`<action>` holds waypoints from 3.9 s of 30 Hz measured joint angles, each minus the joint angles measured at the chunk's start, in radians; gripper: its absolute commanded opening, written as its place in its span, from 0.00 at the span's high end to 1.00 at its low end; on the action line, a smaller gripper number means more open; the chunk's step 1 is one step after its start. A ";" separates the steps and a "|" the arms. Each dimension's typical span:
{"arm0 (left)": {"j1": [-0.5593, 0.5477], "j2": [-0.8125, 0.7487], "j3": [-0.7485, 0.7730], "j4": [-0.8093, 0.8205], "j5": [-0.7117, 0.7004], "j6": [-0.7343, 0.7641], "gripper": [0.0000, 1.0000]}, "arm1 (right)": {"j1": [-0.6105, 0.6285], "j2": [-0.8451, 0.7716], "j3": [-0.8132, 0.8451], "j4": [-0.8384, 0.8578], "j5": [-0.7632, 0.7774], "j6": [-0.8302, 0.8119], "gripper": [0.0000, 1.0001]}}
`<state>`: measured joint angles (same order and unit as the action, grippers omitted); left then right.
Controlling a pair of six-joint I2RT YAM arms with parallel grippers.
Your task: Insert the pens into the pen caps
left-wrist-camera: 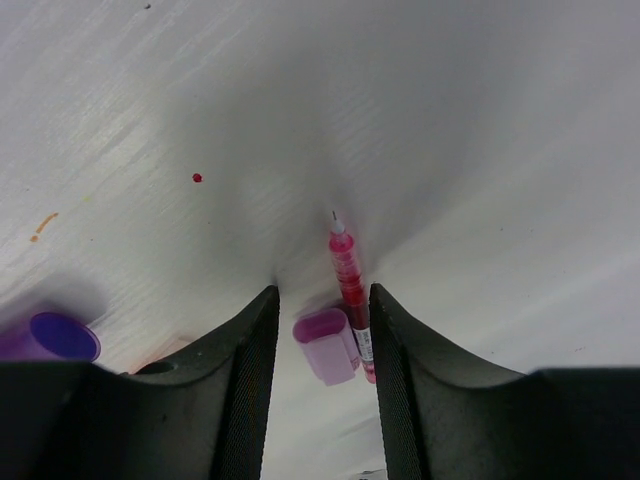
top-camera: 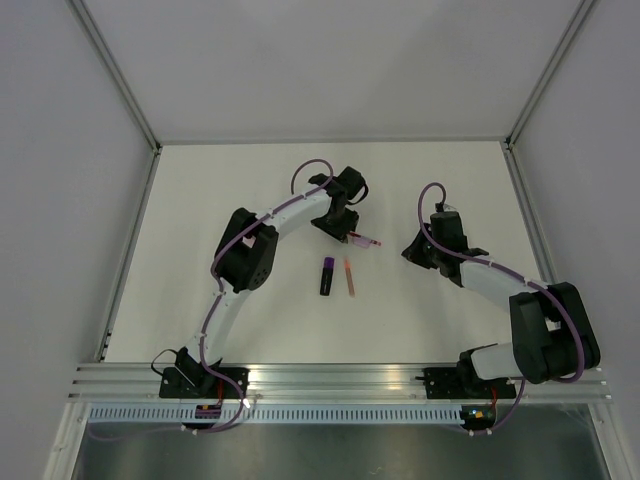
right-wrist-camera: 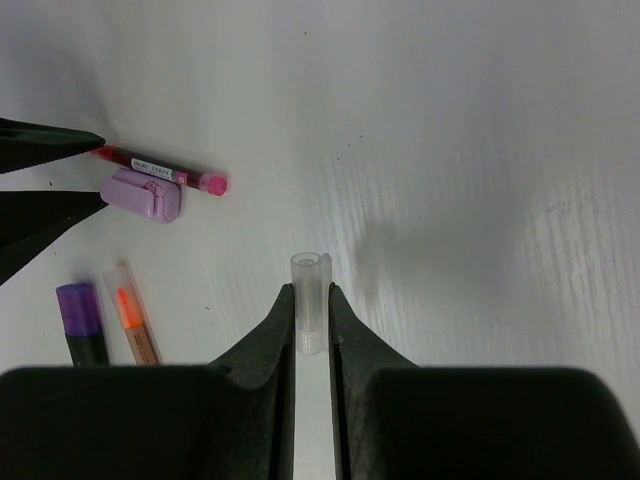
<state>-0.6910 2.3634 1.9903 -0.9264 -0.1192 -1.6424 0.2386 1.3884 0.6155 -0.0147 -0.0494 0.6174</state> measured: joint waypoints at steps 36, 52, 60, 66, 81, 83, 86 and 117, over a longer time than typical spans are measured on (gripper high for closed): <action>0.071 0.015 -0.014 0.022 0.110 -0.019 0.98 | 0.039 0.045 0.011 -0.005 -0.010 -0.001 1.00; 0.140 -0.212 -0.277 0.134 -0.023 0.291 0.98 | 0.162 0.220 0.136 -0.031 -0.013 -0.035 0.65; 0.139 -0.414 -0.430 0.272 -0.039 0.476 0.98 | 0.172 0.210 0.146 -0.039 0.005 -0.073 0.50; 0.127 -0.566 -0.632 0.403 0.047 0.602 0.98 | 0.173 0.072 0.097 -0.076 -0.013 -0.121 0.45; -0.010 -0.820 -0.858 0.651 0.233 0.784 0.98 | 0.393 -0.175 0.057 0.060 -0.267 -0.255 0.39; -0.025 -0.822 -0.871 0.666 0.237 0.785 0.98 | 0.410 -0.146 0.060 0.060 -0.267 -0.257 0.48; -0.045 -0.822 -0.882 0.676 0.245 0.787 0.98 | 0.425 -0.121 0.060 0.057 -0.261 -0.261 0.65; -0.201 -0.652 -0.540 0.517 0.144 0.938 0.35 | 0.050 -0.274 0.002 -0.137 0.220 -0.013 1.00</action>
<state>-0.8921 1.7111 1.4506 -0.4091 0.0246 -0.7044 0.2886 1.1141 0.6178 -0.1513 0.1707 0.6048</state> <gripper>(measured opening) 0.697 0.045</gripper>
